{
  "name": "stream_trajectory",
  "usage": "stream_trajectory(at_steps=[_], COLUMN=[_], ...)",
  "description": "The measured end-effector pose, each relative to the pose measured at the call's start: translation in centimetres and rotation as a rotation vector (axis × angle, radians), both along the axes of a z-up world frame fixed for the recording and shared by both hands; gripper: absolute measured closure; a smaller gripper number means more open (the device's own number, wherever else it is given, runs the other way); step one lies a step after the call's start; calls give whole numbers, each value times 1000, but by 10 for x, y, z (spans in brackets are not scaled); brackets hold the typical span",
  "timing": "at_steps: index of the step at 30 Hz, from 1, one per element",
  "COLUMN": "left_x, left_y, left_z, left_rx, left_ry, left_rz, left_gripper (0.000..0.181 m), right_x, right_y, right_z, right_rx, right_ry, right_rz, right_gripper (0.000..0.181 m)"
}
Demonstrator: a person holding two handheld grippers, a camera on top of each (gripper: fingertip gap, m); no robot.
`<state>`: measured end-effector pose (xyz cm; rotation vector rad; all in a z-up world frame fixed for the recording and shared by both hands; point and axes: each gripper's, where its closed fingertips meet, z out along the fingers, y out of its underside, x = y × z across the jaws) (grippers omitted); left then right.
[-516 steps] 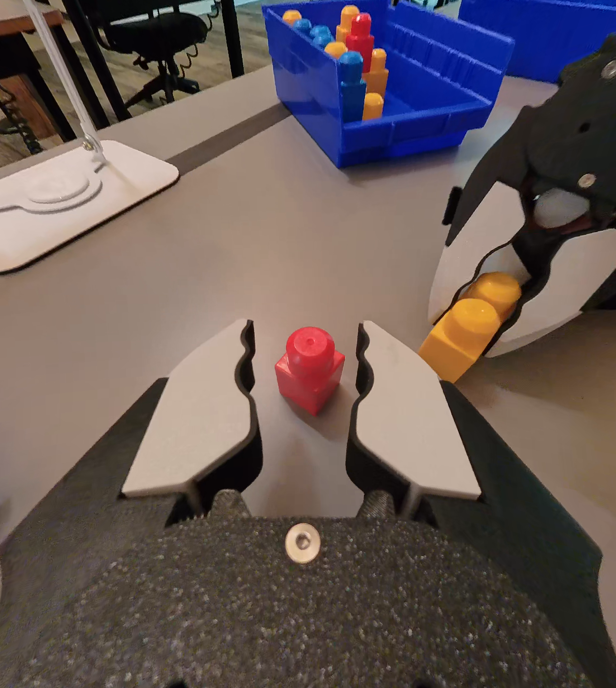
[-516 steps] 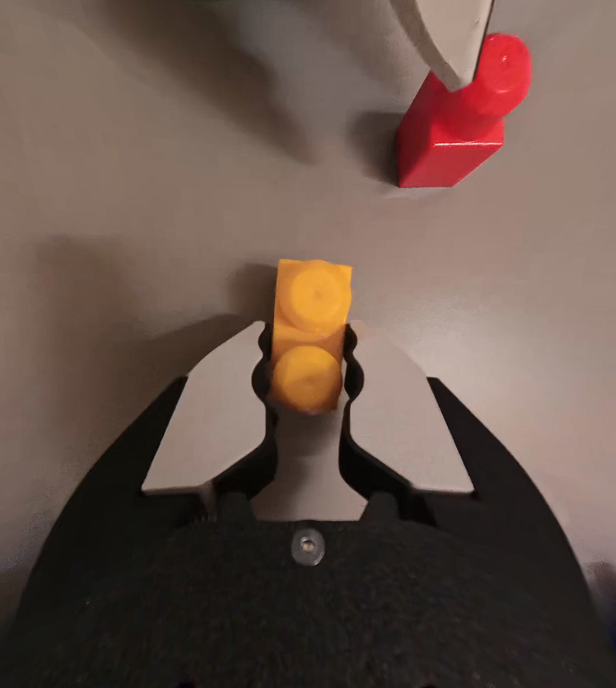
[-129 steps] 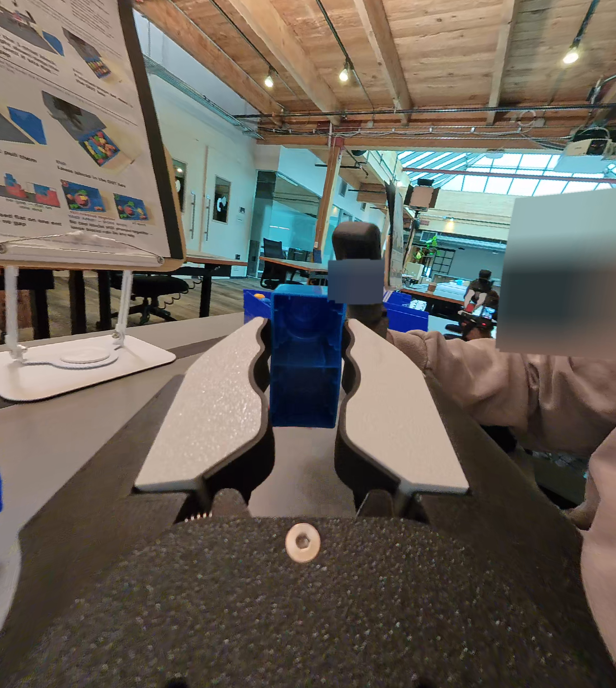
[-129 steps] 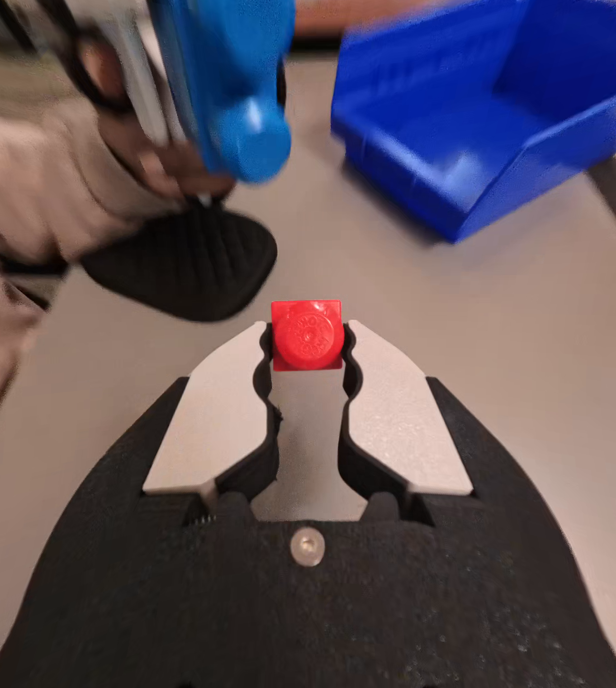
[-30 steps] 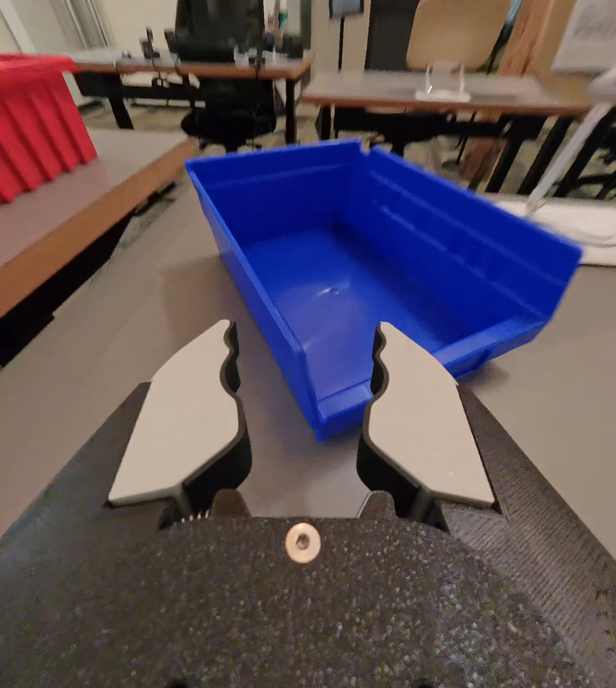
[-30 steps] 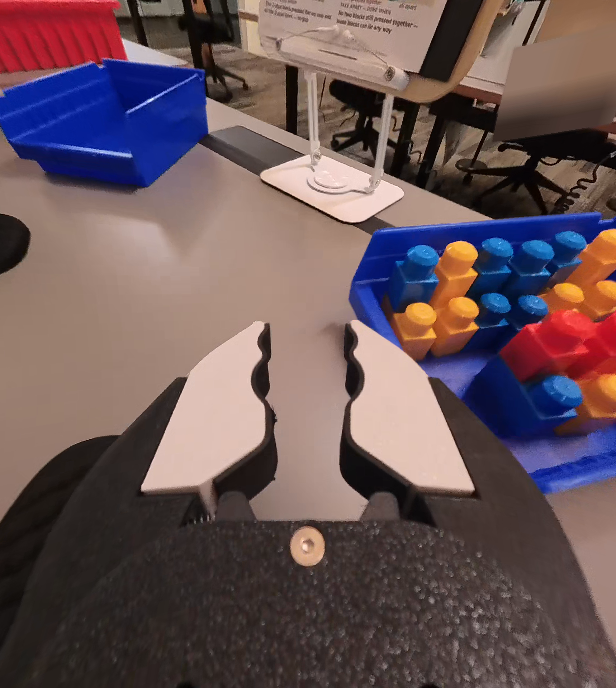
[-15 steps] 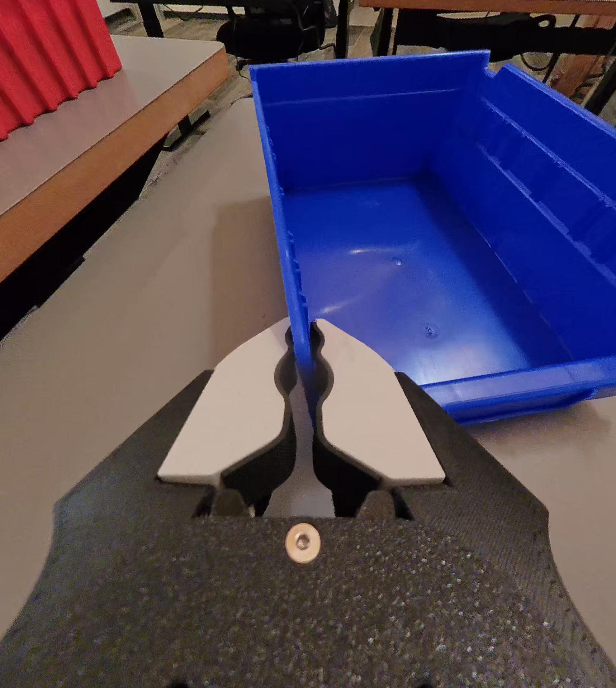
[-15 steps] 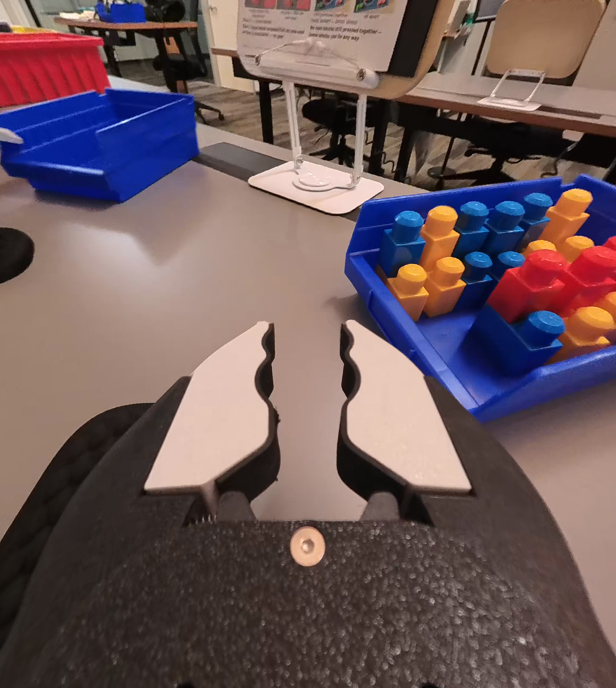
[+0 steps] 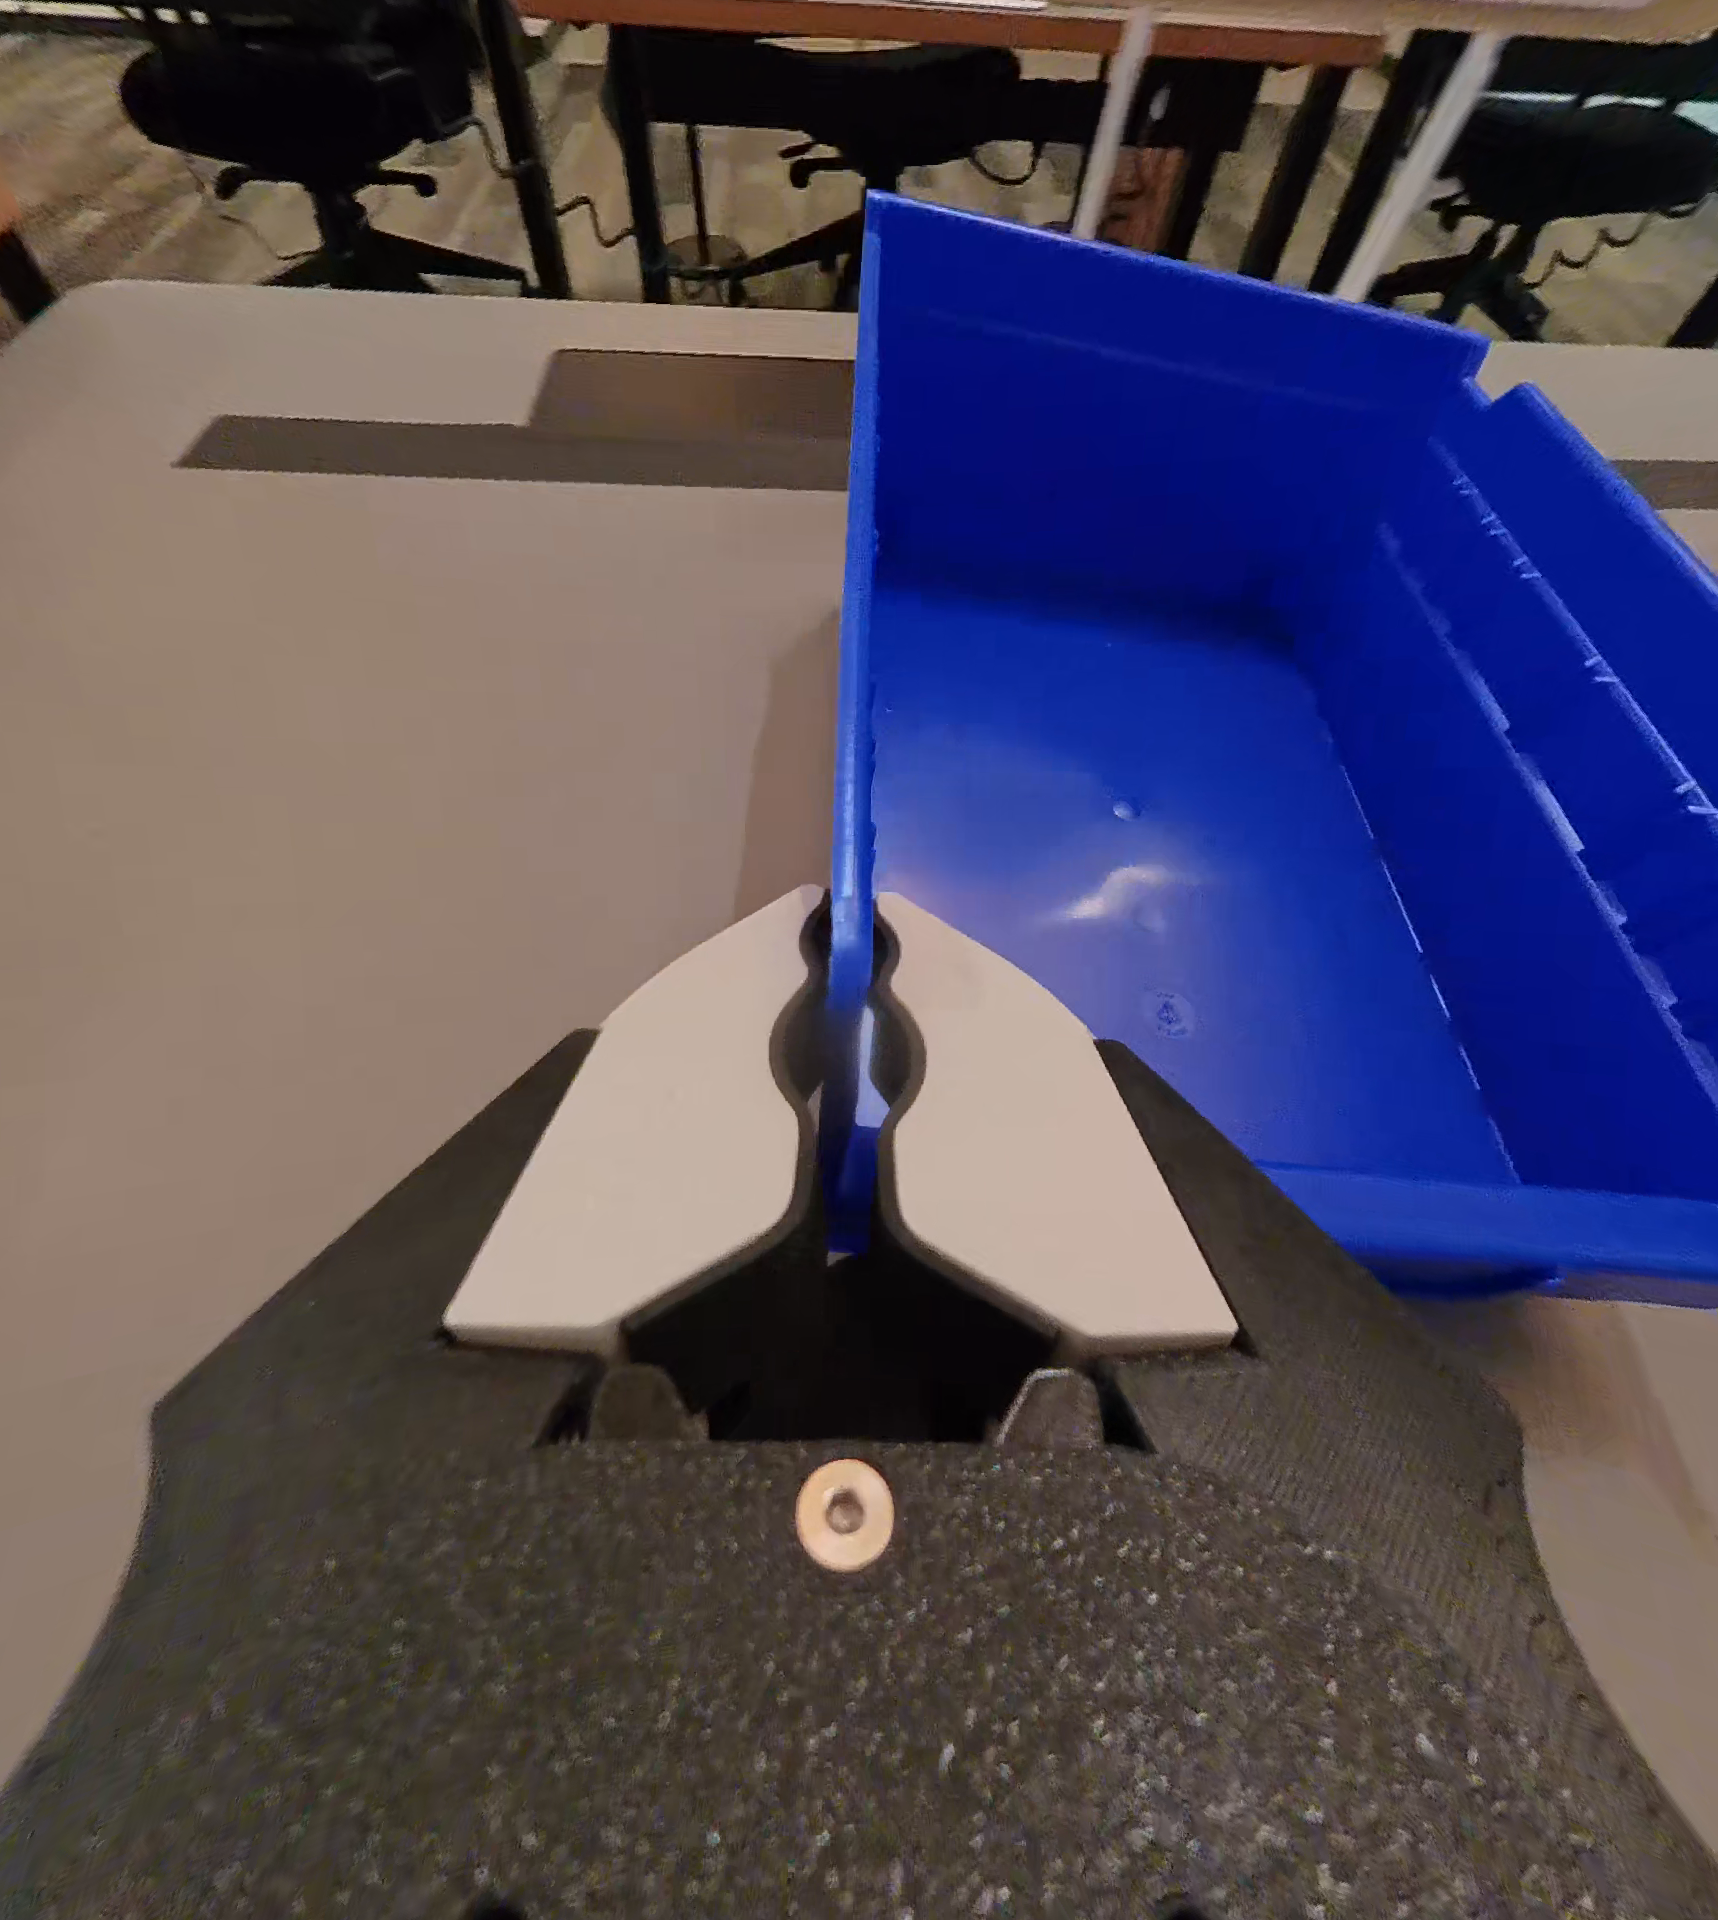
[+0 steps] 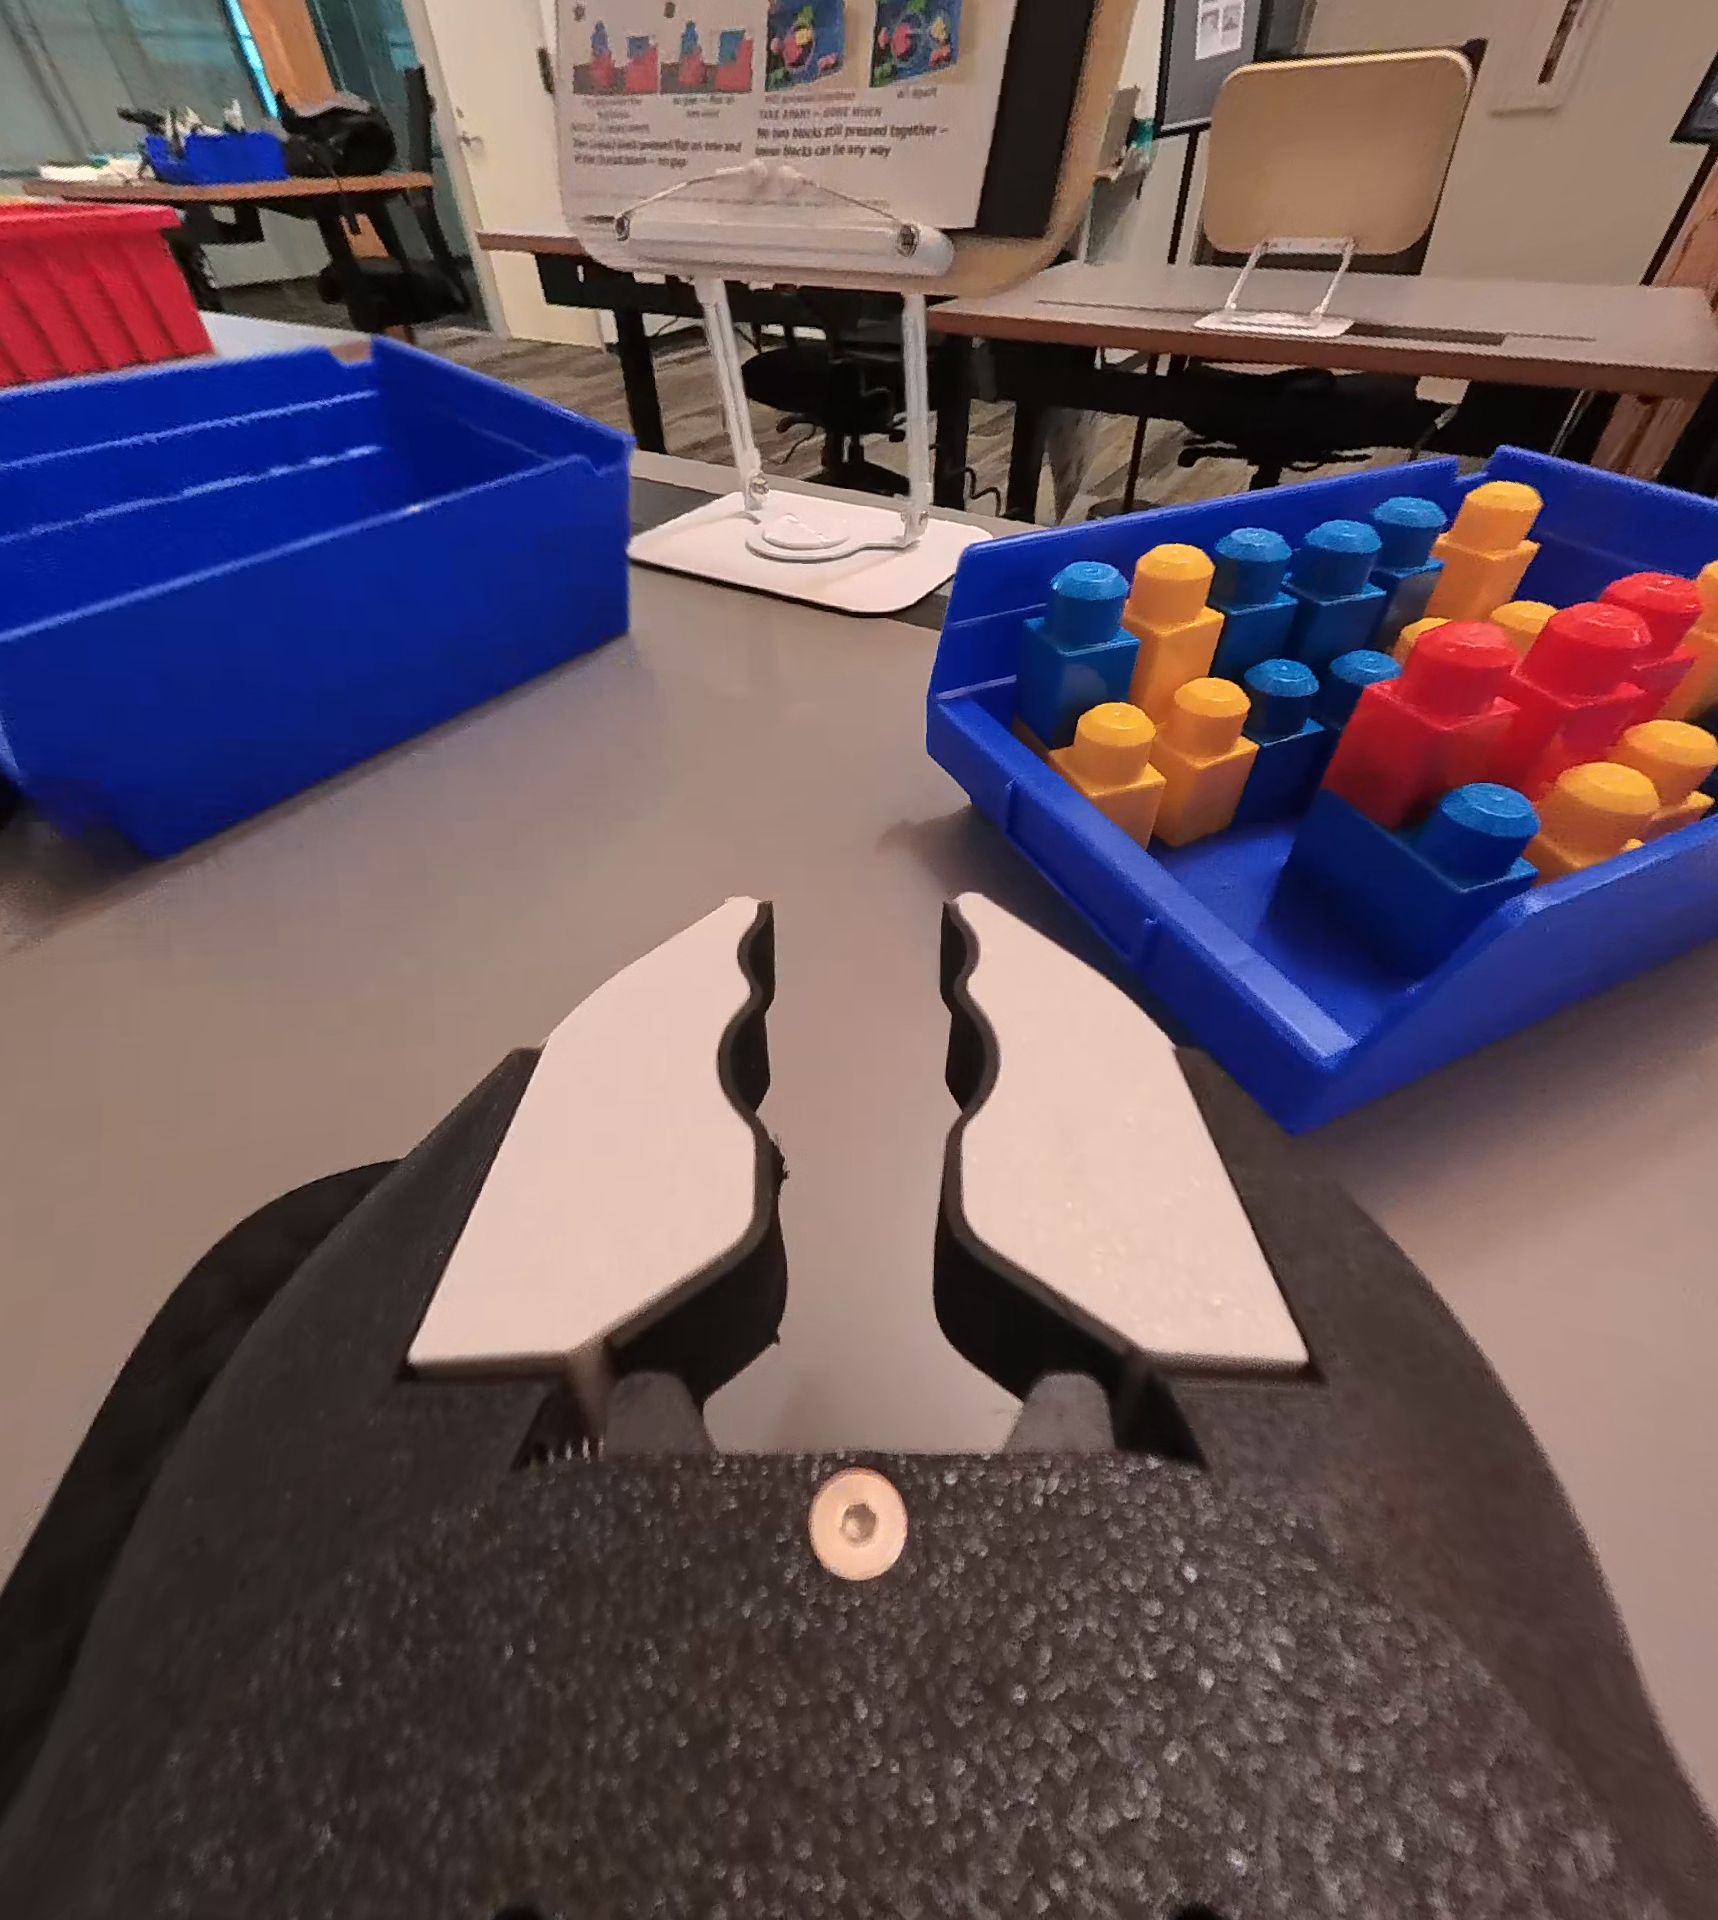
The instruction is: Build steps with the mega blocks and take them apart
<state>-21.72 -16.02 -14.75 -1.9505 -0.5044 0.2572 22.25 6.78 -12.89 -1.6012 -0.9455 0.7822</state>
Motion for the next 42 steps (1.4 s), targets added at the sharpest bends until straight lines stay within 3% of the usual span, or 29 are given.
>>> stream_trajectory(at_steps=[5, 12, 17, 20, 24, 30, 33, 37, 42], left_x=[25, 23, 26, 41, 54, 59, 67, 84, 131], left_y=[40, 75, 89, 96, 91, 61, 51, 44, 49], left_z=[-11, -22, -22, -17, 1, 34, 41, 47, 51], left_rx=[15, 71, 102, 172, 248, 329, 343, 371, 385], left_ry=[-49, -119, -131, -193, -159, -20, 33, 66, 70], left_rz=[-27, 22, 32, -40, -96, -105, -131, -177, -324], left_gripper=[177, 178, 178, 157, 136, 133, 137, 143, 148], right_x=[3, 21, 42, 61, 65, 46, 35, 43, 69], right_y=[-4, 8, 28, 51, 83, 143, 162, 168, 161], right_z=[2, 9, 8, 1, -14, -37, -51, -46, -46], right_rx=[-5, 26, 46, 38, -50, -122, -201, -190, -173], right_ry=[26, 67, 62, 37, 27, -88, -106, -125, -192], right_rz=[-31, -164, -358, -525, -622, -681, -667, -708, -735], right_gripper=[151, 151, 145, 127, 108, 103, 110, 166, 177])
